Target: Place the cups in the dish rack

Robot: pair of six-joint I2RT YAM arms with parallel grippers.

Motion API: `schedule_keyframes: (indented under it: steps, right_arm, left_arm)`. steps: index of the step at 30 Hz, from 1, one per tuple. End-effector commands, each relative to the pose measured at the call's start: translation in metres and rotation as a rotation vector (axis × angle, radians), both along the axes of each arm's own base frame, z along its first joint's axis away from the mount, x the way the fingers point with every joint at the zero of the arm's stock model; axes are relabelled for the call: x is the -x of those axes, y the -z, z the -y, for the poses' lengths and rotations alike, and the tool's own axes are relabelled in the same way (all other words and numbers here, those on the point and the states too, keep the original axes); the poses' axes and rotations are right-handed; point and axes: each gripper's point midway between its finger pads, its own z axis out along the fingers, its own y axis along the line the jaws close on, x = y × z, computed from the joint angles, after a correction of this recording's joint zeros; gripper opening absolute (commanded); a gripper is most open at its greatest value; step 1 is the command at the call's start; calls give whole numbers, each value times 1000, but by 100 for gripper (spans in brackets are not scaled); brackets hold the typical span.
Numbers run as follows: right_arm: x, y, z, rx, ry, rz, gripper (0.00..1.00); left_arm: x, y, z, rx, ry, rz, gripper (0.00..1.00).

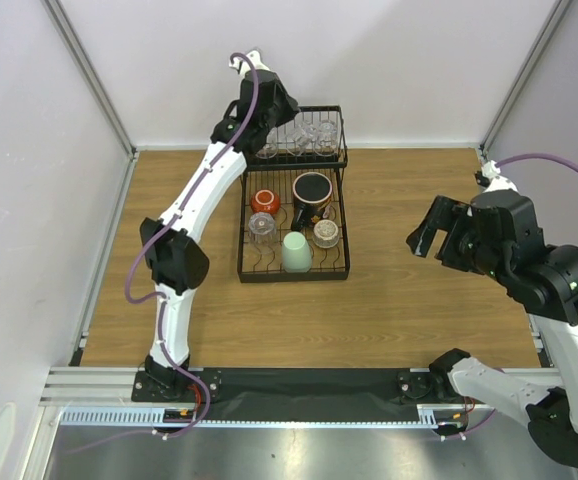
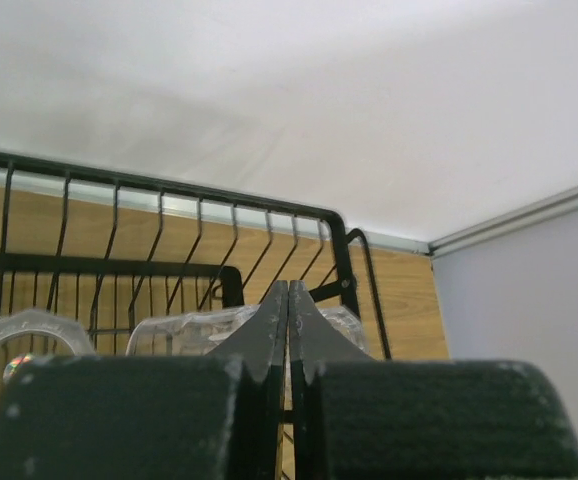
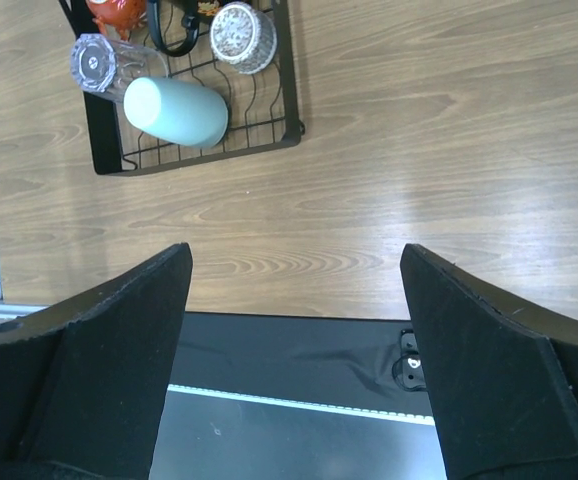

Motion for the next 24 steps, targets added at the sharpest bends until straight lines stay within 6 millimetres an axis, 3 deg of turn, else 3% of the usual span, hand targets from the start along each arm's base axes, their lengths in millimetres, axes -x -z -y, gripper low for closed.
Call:
schedule_keyframes:
  steps: [1,7,8,10,24]
  right_arm:
    - [10,-13,20,21,49,50,91]
    - [10,-12,24,32,59,59,92]
    - [9,-11,22,38,52,52,92]
    - [7,-10,21,45,46,48,92]
    - [8,-8,25,66,51,47,93]
  left_arm:
    - [4,-16,-6,65,-51,-10,0]
    - [4,-14,13,123,24,26,0]
    - [4,-22,15,133,28,34,0]
    - [3,-10,22,113,35,8,0]
    - [16,10,14,-140,-3,-3,0]
